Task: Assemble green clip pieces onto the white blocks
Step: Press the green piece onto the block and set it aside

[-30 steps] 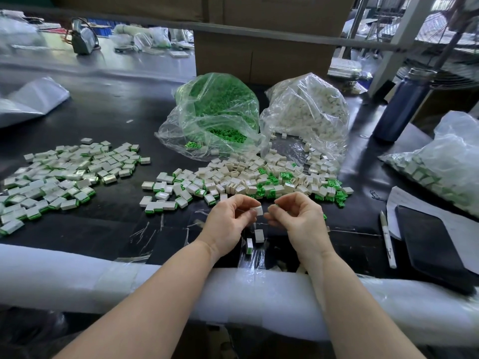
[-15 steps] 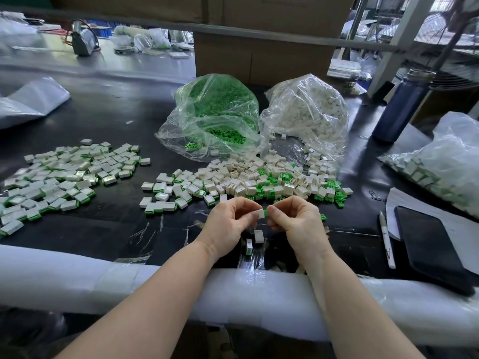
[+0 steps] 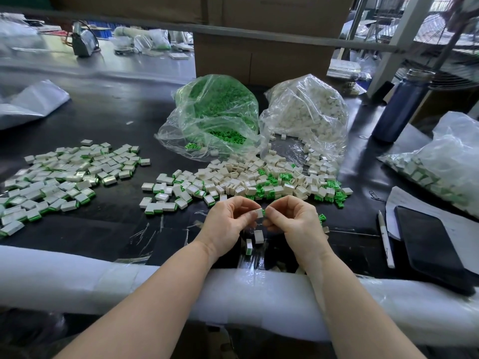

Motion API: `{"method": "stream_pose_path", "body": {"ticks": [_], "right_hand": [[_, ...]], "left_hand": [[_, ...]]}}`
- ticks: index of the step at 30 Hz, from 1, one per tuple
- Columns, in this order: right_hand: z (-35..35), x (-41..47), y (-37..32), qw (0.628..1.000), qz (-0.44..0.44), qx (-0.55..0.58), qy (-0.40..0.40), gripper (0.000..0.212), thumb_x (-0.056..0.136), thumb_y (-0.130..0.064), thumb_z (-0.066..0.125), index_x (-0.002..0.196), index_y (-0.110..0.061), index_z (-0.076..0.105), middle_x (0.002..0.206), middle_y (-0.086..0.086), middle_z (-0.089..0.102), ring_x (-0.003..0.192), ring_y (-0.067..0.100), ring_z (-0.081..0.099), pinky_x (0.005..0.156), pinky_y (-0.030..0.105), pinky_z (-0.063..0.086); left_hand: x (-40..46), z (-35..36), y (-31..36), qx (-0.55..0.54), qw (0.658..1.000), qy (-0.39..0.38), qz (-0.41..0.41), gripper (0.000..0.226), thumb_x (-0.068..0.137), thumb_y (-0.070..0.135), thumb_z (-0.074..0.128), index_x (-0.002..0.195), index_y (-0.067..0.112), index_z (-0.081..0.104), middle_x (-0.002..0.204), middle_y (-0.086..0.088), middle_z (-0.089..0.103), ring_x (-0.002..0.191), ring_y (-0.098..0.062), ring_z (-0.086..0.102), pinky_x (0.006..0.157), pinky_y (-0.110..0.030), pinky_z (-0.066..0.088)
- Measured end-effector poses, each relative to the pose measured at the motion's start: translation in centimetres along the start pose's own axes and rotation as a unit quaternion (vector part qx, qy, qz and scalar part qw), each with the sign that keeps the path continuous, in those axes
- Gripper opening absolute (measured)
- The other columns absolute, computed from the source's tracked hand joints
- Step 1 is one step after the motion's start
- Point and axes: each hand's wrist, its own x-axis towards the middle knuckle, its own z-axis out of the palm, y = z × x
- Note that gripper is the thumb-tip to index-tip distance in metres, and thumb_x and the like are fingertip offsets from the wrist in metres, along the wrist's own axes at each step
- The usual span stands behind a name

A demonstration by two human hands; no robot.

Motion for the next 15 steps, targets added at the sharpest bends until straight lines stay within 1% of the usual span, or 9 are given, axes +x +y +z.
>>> {"method": "stream_pose_path", "body": {"ticks": [2,5,9,12,15], "right_hand": [[0.1,0.03,0.0,1.0,0.0,-0.003,-0.002,0.013,0.083,0.002,0.065,0.077,-0.009,0.061,0.063,0.002,0.065,0.056,0.011,0.064,0.054,0.022,0.053],[0.27,0.0,-0.07,1.0,-0.004,-0.009,0.002,0.017,0.082,0.006,0.064,0.077,-0.009,0.059,0.066,0.006,0.063,0.053,0.01,0.063,0.052,0.021,0.053],[0.37,0.01,-0.21,1.0,-0.007,-0.023,0.0,0.019,0.08,0.008,0.066,0.076,-0.009,0.058,0.066,0.007,0.062,0.051,0.008,0.06,0.051,0.017,0.05],[0.42,0.04,-0.21,1.0,-0.006,-0.024,-0.005,0.019,0.078,0.009,0.067,0.074,-0.008,0.058,0.066,0.008,0.061,0.052,0.007,0.059,0.052,0.017,0.05],[0.3,0.07,-0.2,1.0,-0.006,-0.027,-0.009,0.02,0.076,0.009,0.069,0.073,-0.008,0.058,0.066,0.007,0.062,0.053,0.009,0.059,0.053,0.018,0.05]], "left_hand": [[0.0,0.02,0.01,0.001,1.0,0.003,0.0,0.013,0.087,0.002,0.06,0.087,0.014,0.067,0.075,0.001,0.067,0.066,-0.003,0.062,0.069,-0.015,0.052],[0.0,0.14,0.05,0.007,1.0,0.01,-0.002,0.014,0.086,0.001,0.061,0.085,0.013,0.068,0.072,0.003,0.066,0.06,0.003,0.059,0.064,-0.011,0.049],[-0.05,0.16,0.04,0.023,1.0,0.015,0.0,0.015,0.086,0.0,0.061,0.082,0.012,0.069,0.068,0.004,0.065,0.057,0.003,0.059,0.062,-0.01,0.048],[-0.07,0.16,0.02,0.04,0.999,0.016,0.003,0.018,0.085,0.001,0.062,0.08,0.016,0.069,0.072,0.002,0.066,0.063,-0.003,0.06,0.067,-0.014,0.051],[-0.06,0.19,-0.03,0.05,0.999,0.01,0.002,0.019,0.086,0.001,0.062,0.079,0.018,0.068,0.078,-0.005,0.068,0.074,-0.014,0.062,0.079,-0.024,0.054]]}}
